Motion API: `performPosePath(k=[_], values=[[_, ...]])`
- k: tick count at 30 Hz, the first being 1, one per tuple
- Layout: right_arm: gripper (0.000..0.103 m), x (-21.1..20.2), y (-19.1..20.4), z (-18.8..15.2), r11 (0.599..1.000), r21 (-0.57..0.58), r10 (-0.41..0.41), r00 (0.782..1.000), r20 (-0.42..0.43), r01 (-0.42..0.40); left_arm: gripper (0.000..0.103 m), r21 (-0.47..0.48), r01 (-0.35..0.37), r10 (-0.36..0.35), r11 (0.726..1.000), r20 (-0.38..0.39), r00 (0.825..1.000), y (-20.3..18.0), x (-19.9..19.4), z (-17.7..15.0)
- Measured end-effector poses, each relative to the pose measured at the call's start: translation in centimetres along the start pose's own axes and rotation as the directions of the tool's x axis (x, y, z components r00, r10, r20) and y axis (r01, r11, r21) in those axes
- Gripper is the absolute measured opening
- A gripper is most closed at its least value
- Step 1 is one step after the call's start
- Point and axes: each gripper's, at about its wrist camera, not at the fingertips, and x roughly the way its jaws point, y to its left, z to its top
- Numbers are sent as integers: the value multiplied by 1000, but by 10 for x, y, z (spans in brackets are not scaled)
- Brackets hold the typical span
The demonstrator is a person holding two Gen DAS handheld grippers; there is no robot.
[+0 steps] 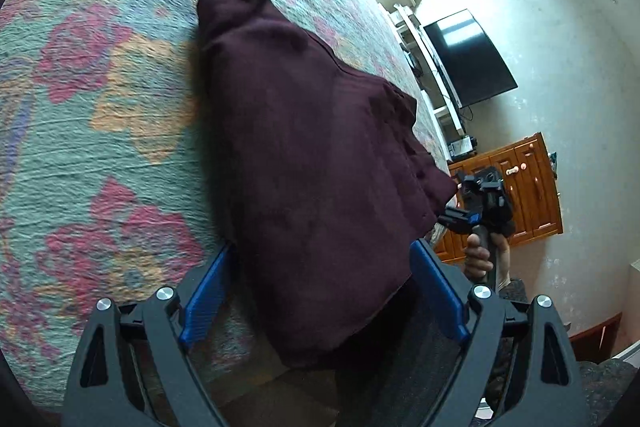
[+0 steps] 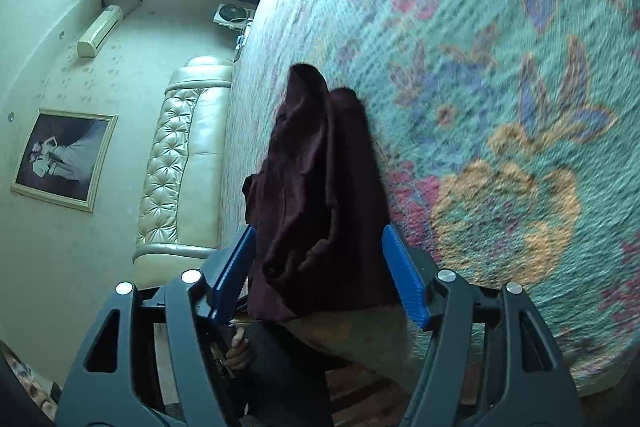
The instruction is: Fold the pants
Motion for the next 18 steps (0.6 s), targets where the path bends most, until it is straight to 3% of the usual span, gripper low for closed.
performPosePath(k=[3, 7, 13, 15, 16, 17, 18], values=[[70, 9, 5, 5, 998, -28, -62, 998, -18, 61, 87, 4, 2, -2, 1000, -11, 1000, -3, 7, 1], [70, 32, 6, 0, 997, -30, -73, 995, -70, 71, 87, 0, 11, -11, 1000, -16, 1000, -5, 13, 1], [78, 49, 19, -7, 990, -87, -115, 990, -86, 108, 86, -40, 50, -50, 998, 0, 999, -4, 15, 3], [62, 50, 18, -9, 984, -108, -151, 984, -98, 141, 77, -56, 46, -46, 997, 1, 999, -2, 16, 2], [51, 50, 17, -11, 985, -106, -150, 983, -102, 139, 64, -63, 23, -23, 998, -7, 1000, -1, 17, 2], [46, 50, 15, -11, 987, -98, -137, 985, -102, 127, 47, -65, 2, -3, 998, -15, 1000, -1, 17, 2], [44, 50, 14, -13, 988, -99, -129, 986, -101, 119, 42, -69, -15, 13, 997, -26, 1000, 0, 18, 2]])
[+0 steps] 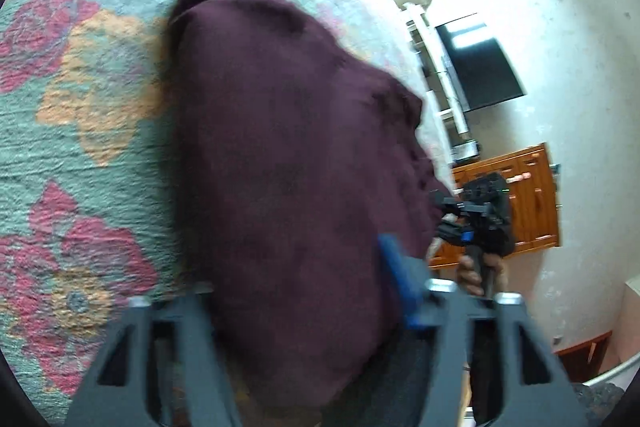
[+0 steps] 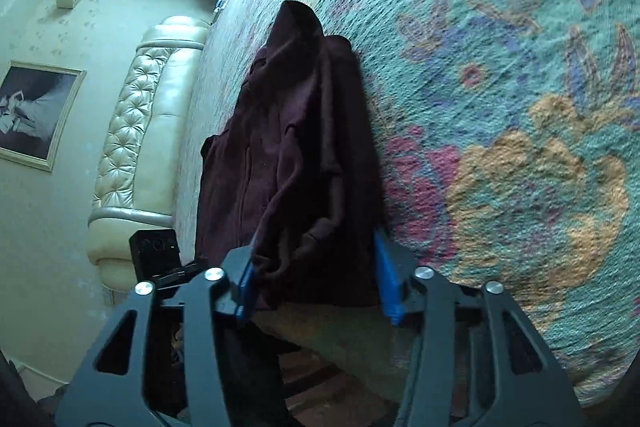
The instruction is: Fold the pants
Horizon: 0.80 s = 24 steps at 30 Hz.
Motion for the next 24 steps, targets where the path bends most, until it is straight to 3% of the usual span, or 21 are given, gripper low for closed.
performPosePath(k=[2, 5, 8, 13, 24], values=[[39, 0, -2, -1, 1000, -4, 11, 1000, 5, -11, 29, -10, -9, 9, 1000, -3, 1000, 3, -1, 0], [35, -2, 2, -4, 1000, -24, 11, 1000, 24, -10, 22, 11, -31, 31, 999, 11, 999, -1, -7, 0], [34, -2, 10, -8, 999, -37, 12, 999, 42, -10, 20, 53, -76, 75, 996, 29, 997, -12, -12, 0], [33, 8, 28, -10, 998, -54, 33, 998, 57, -30, 19, 63, -85, 82, 994, 59, 995, -16, -29, 3], [32, 85, 78, -9, 987, -107, 112, 992, -50, -117, 19, 4, -168, 166, 986, 118, 979, 25, -94, -7]])
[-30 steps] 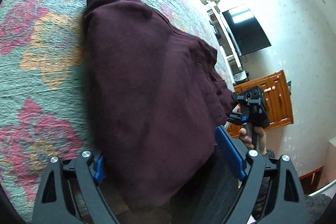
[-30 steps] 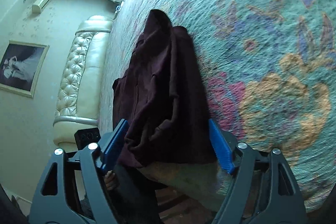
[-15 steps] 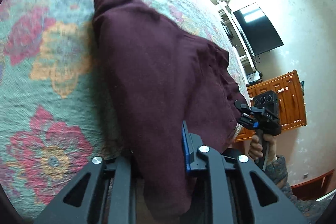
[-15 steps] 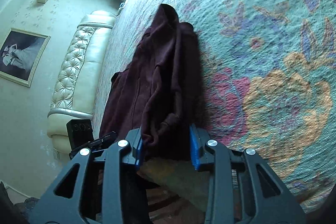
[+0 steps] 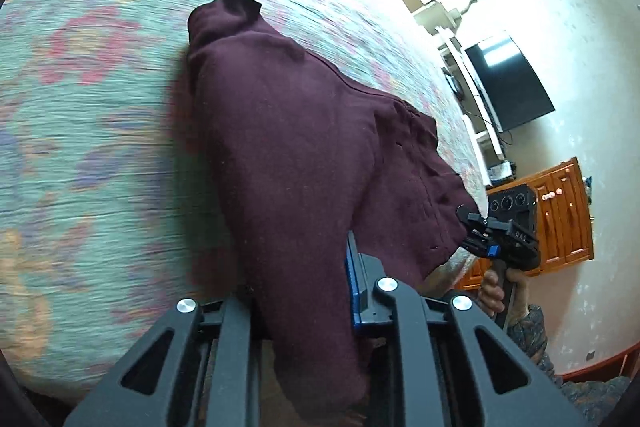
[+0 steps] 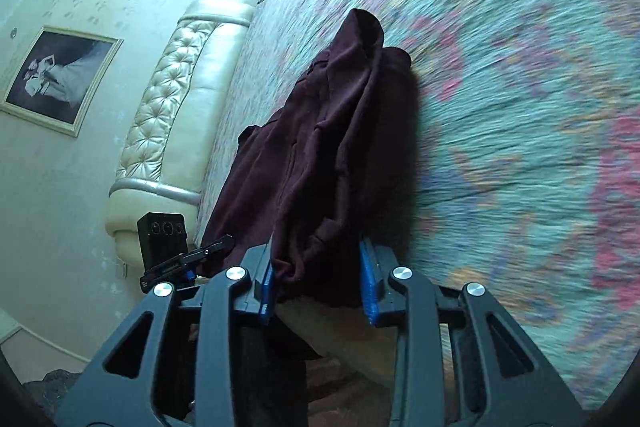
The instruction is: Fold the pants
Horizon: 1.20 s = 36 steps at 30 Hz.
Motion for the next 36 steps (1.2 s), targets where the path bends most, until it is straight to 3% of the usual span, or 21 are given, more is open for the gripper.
performPosePath(k=[5, 30, 34, 36], values=[[32, 24, 10, 0, 1000, -21, 10, 999, -39, -11, 19, -23, -12, 12, 1000, 10, 1000, 14, -15, -7], [33, 14, -12, -10, 999, 46, 30, 999, -20, -29, 22, -34, 43, -44, 998, -2, 999, 31, -7, -10], [34, 12, -14, -10, 998, 52, 33, 999, -19, -32, 25, -17, 34, -34, 999, -5, 999, 30, -5, -11], [34, 11, -15, -10, 998, 55, 34, 999, -19, -33, 33, 4, 6, -6, 1000, -4, 1000, 27, -5, -12]])
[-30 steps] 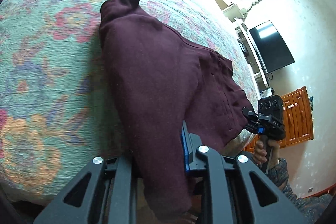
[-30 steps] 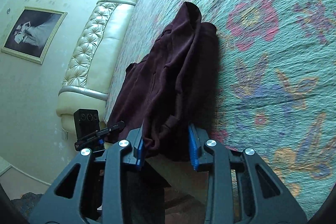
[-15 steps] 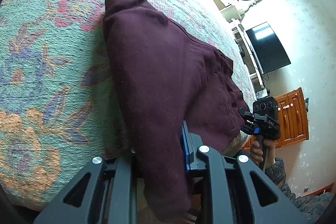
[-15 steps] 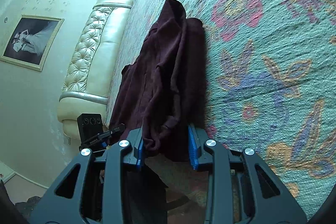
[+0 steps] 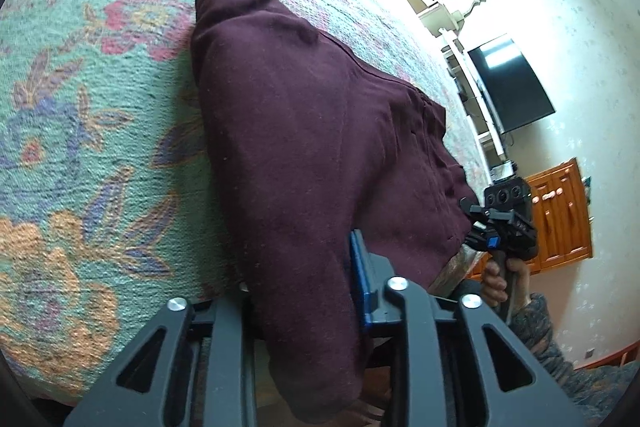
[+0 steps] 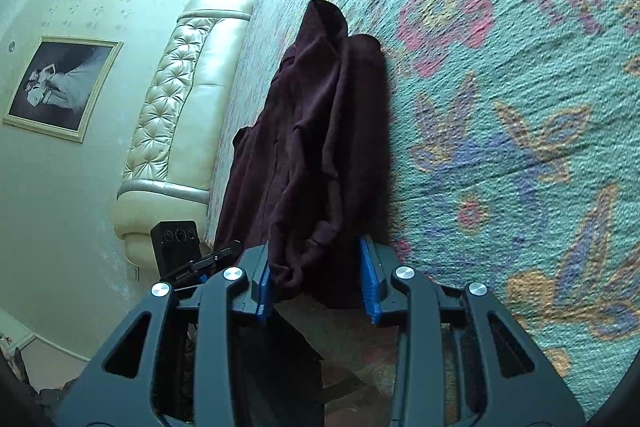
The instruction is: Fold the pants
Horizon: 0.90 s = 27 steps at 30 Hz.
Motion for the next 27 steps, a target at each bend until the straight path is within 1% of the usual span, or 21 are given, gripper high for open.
performPosePath(k=[3, 5, 6, 8, 9, 10, 11, 13, 15, 18, 19, 21, 22, 24, 25, 27], values=[[36, -2, -3, 2, 1000, 7, 5, 1000, 1, -5, 39, 40, -31, 30, 999, 4, 1000, -5, 0, -2], [37, -4, -5, 2, 1000, 10, 5, 1000, 3, -5, 48, 73, -56, 56, 996, 5, 998, -9, 0, -4], [37, -4, -5, 1, 1000, 12, 5, 1000, 5, -5, 51, 97, -70, 70, 993, 6, 998, -13, 0, -6], [38, -6, -6, 1, 1000, 13, 5, 1000, 7, -5, 65, 126, -82, 82, 989, 6, 997, -18, 1, -8], [39, -7, -6, 1, 1000, 13, 5, 1000, 8, -5, 69, 133, -81, 81, 988, 5, 997, -19, 1, -9], [40, -8, -7, 1, 1000, 13, 6, 1000, 9, -6, 75, 143, -78, 78, 987, 5, 997, -22, 1, -11], [41, -9, -7, 1, 1000, 14, 7, 1000, 10, -7, 78, 151, -82, 82, 985, 6, 997, -24, 1, -13], [42, -11, -8, 1, 1000, 14, 6, 1000, 12, -6, 81, 172, -87, 88, 981, 0, 996, -27, 2, -16], [43, -16, -9, 1, 1000, 13, 0, 1000, 12, 0, 81, 189, -87, 91, 978, -11, 996, -28, 1, -19], [44, -23, -7, 2, 1000, 7, -14, 1000, 16, 14, 81, 197, -70, 77, 978, -27, 997, -26, -5, -22], [44, -26, -6, 4, 1000, 2, -22, 1000, 20, 22, 81, 194, -50, 57, 980, -32, 998, -24, -11, -23], [45, -38, -4, 9, 999, -16, -41, 998, 36, 42, 81, 176, -7, 13, 984, -31, 999, -21, -20, -23], [46, -44, -4, 12, 999, -18, -43, 998, 48, 44, 81, 149, 32, -29, 988, -24, 999, -15, -30, -21], [51, -56, -3, 21, 999, -18, -41, 996, 83, 43, 81, 116, 78, -77, 990, -13, 997, -4, -40, -17], [53, -58, -4, 26, 999, -15, -43, 995, 91, 44, 81, 101, 75, -76, 992, 6, 997, 4, -46, -12], [55, -56, -8, 39, 999, -4, -41, 994, 97, 42, 82, 86, 48, -52, 995, 45, 998, 14, -50, -2]])
